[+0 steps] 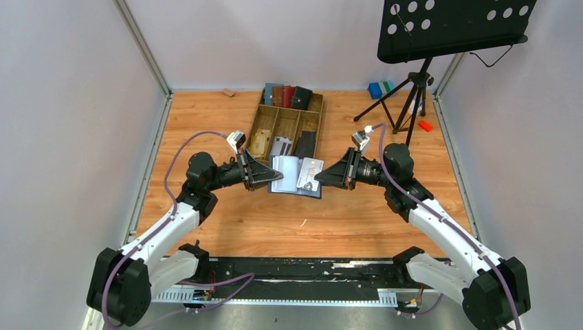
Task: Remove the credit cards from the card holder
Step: Remove the credit card from the card holder, then place the credit card in the storage box.
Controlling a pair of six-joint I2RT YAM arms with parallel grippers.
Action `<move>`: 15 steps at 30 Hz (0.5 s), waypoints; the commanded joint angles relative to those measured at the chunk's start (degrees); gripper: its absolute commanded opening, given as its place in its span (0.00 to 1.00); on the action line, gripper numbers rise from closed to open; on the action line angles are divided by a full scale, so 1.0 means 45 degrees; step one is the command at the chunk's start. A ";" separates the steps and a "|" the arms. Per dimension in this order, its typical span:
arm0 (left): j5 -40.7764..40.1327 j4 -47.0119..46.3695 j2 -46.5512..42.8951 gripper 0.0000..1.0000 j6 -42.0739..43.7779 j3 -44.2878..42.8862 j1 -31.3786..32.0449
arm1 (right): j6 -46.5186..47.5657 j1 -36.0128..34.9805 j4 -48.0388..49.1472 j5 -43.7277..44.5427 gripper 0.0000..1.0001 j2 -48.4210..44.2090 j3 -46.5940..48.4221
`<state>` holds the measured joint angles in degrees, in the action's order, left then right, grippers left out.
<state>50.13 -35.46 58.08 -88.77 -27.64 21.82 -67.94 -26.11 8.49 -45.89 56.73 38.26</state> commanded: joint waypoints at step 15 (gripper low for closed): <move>-0.3276 1.6943 -0.0183 0.00 1.2130 -0.5143 -0.0416 | 0.4745 0.0212 -0.4974 0.1044 0.00 0.3298 0.4963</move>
<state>39.75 29.61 57.74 -42.87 -50.00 20.21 -52.49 -25.41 -10.74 -42.39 67.55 54.24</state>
